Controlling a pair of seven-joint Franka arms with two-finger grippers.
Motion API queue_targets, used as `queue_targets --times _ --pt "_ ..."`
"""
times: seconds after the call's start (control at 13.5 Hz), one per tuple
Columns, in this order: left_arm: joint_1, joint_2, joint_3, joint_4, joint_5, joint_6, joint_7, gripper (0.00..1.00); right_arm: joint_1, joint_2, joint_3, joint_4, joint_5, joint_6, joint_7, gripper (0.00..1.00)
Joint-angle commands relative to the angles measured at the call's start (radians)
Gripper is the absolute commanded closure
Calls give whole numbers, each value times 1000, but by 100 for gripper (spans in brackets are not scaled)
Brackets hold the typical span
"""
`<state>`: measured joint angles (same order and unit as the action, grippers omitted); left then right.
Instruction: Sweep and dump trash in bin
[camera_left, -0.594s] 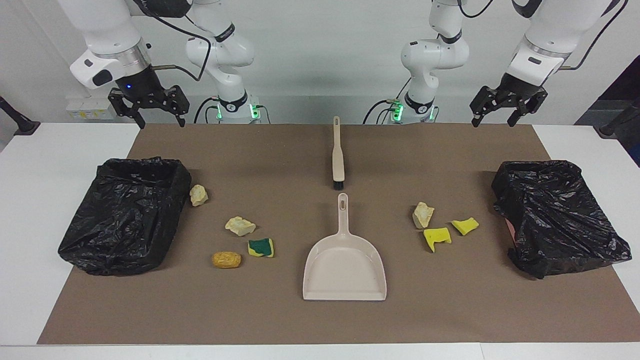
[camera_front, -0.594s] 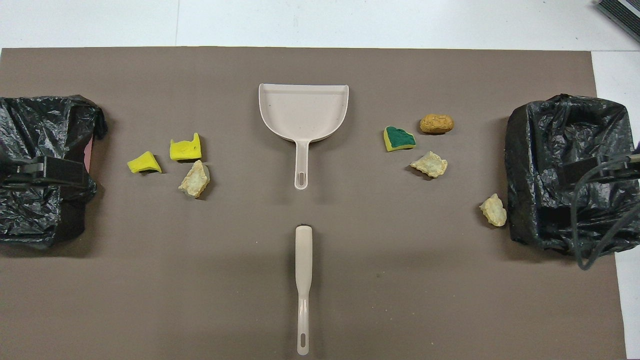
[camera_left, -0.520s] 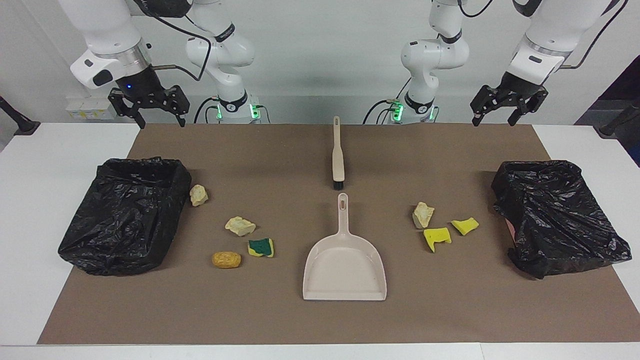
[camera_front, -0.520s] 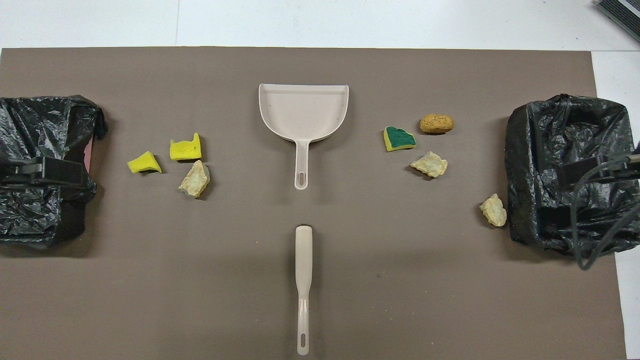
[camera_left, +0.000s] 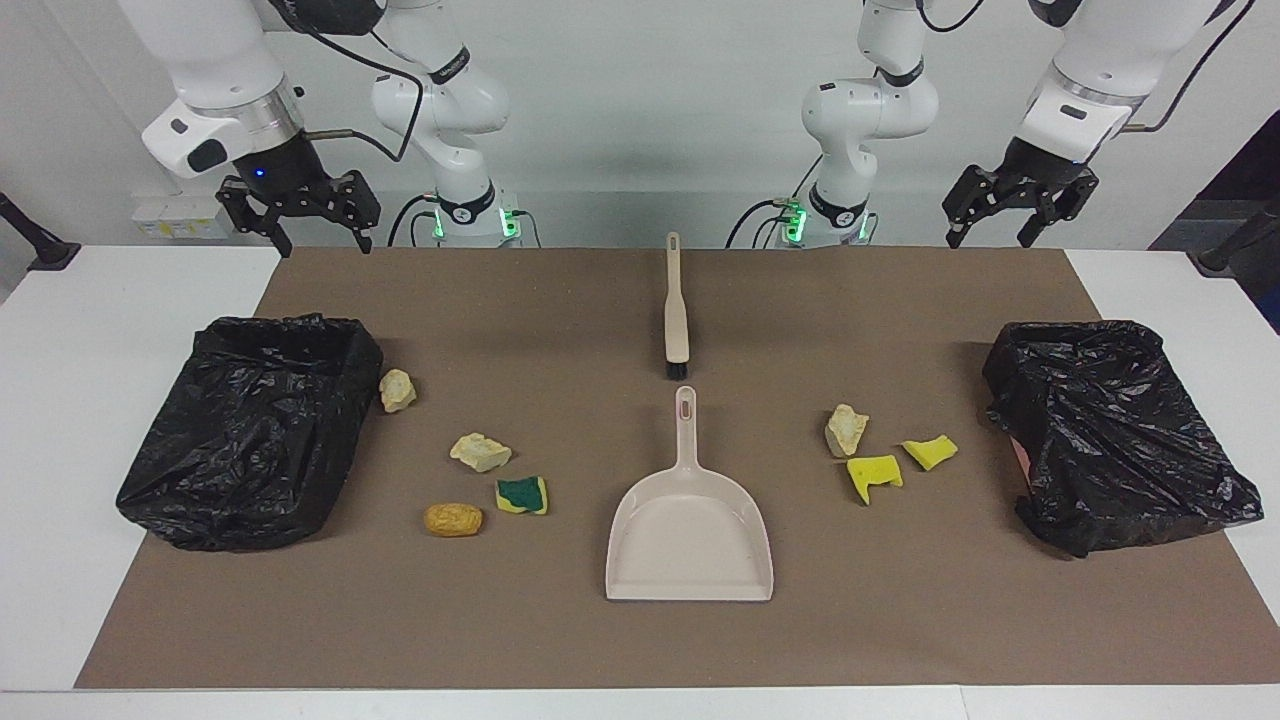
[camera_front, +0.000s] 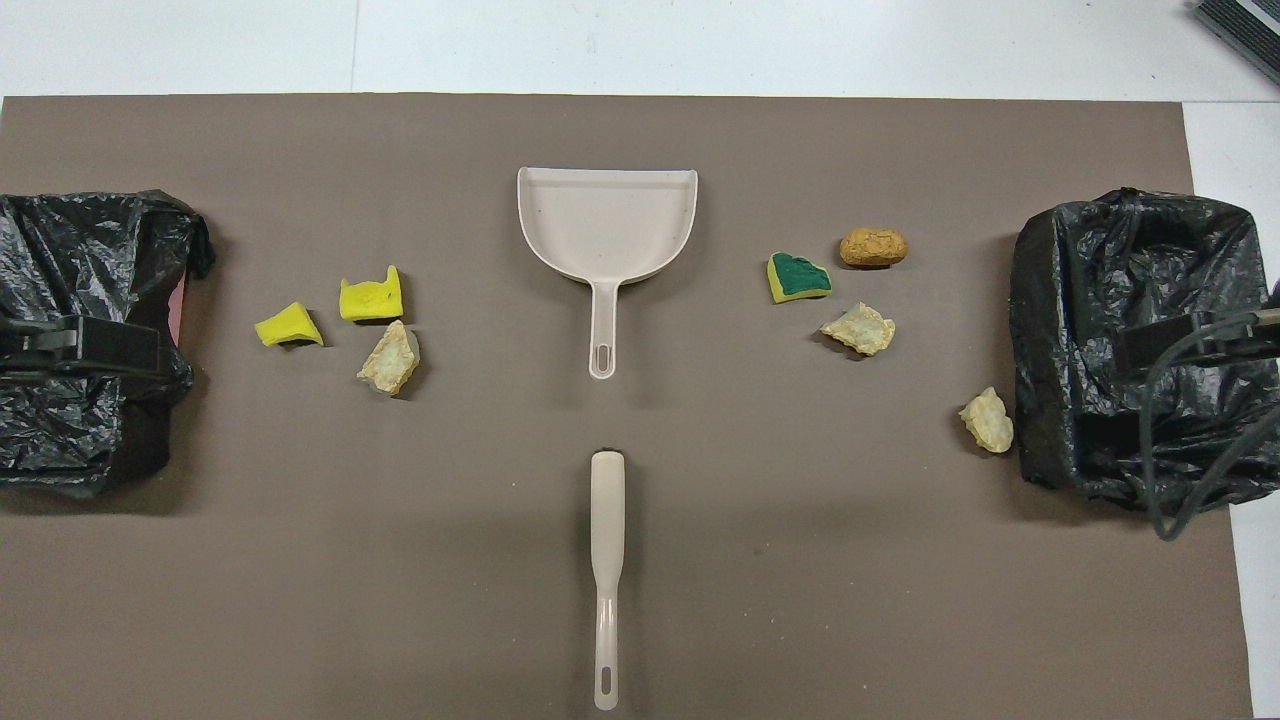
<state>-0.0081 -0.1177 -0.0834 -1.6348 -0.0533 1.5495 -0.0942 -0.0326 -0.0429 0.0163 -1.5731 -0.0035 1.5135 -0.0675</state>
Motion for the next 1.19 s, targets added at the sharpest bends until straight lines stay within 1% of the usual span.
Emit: queue_targets --times 0.0,0.22,0.45,0.59,0.82,1.04,1.11 --pt "8 -17 2 -14 1 -14 -10 0 0 -11 -1 -4 19 -22 6 0" --pt "-6 -42 1 -51 -7 -3 -9 0 -1 -9 -4 -4 19 -21 8 0" --pt "-18 -124 -10 -179 -23 6 -7 0 -1 -9 -4 -2 14 -24 6 0" --pt "-65 -146 -10 -238 -31 35 -16 0 -4 -11 -10 -1 33 -22 3 0" --pt "-150 -169 -10 -313 -33 53 -97 0 17 4 2 -2 39 -26 11 0" --pt "-280 -217 -10 -439 -33 151 -214 0 71 61 7 5 39 -21 21 0" --pt "-329 -223 -10 -471 -34 159 -240 0 94 90 7 16 37 -15 29 0"
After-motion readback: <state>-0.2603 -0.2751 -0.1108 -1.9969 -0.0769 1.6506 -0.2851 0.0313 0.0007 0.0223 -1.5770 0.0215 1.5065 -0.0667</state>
